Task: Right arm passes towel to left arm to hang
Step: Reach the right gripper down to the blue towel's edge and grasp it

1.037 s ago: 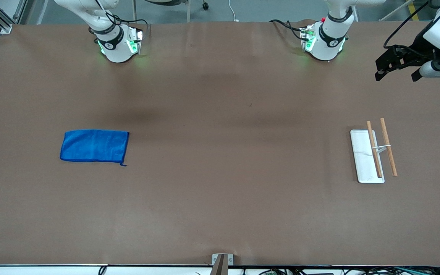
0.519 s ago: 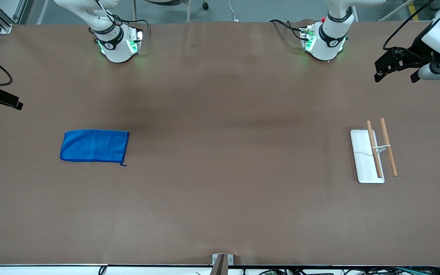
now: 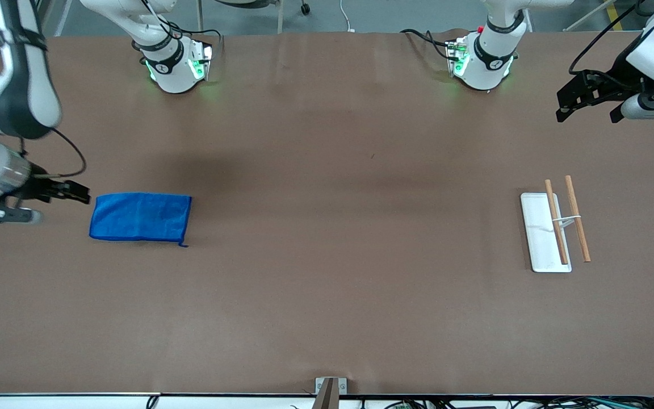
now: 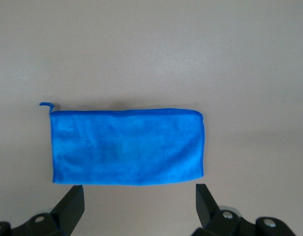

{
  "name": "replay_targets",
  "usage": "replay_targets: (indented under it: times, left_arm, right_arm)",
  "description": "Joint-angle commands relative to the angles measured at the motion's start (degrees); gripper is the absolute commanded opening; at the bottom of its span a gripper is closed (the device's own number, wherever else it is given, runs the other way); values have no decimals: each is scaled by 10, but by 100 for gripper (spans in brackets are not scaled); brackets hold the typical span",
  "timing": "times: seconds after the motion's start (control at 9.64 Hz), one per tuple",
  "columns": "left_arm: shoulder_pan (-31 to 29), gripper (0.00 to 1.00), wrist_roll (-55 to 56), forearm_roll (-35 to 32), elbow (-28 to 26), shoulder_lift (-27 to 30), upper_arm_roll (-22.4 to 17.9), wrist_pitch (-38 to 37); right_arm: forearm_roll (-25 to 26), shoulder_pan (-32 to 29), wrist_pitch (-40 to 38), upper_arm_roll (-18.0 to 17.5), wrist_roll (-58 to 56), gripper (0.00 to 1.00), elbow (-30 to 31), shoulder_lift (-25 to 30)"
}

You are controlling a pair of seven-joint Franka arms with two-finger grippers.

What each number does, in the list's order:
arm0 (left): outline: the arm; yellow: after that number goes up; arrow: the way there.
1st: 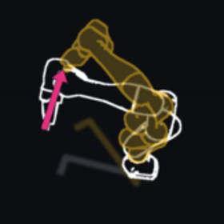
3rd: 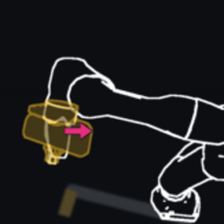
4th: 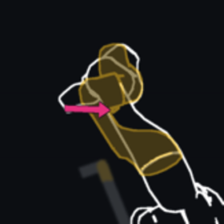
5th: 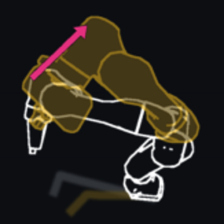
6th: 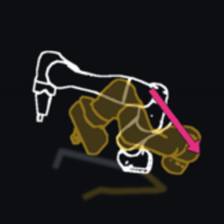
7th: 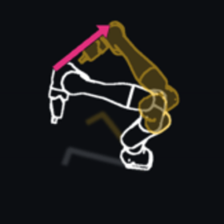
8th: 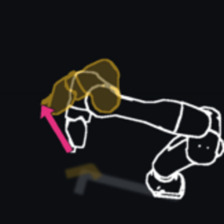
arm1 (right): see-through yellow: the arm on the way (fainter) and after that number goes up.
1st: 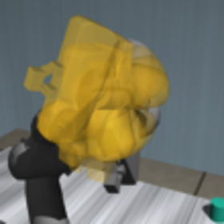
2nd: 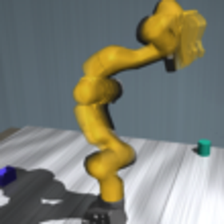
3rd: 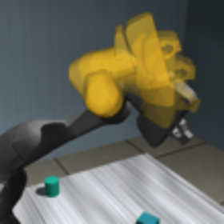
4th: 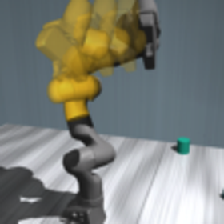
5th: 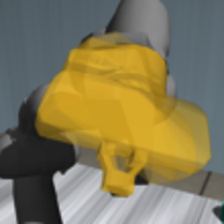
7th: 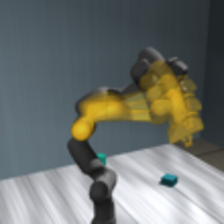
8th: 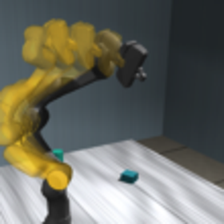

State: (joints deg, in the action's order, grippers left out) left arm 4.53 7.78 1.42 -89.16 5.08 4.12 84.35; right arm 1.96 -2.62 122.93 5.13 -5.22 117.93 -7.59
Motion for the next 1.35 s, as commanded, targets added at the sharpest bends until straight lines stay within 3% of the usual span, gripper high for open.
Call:
replay_targets:
  times: [0.0,0.31,0.83,0.93,1.14,1.24]
  left_arm:
    - [2,100,-9,6,-15,-4,-4,-5]
    - [3,100,-9,5,-15,-5,-4,-4]
    - [3,100,-8,3,-15,-6,-3,-4]
    - [3,100,-8,2,-15,-6,-4,-4]
    - [3,100,-9,1,-15,-7,-3,-2]
    - [3,100,-8,0,-15,-6,-3,-2]
  right_arm:
    - [0,5,132,1,-16,100,91,-17]
    - [0,2,264,1,-55,100,162,-60]
    - [1,9,325,-1,-55,85,178,-129]
    - [1,10,325,-1,-55,73,178,-132]
    - [1,10,319,-1,-53,8,176,-132]
    - [0,9,318,-6,-52,0,174,-132]
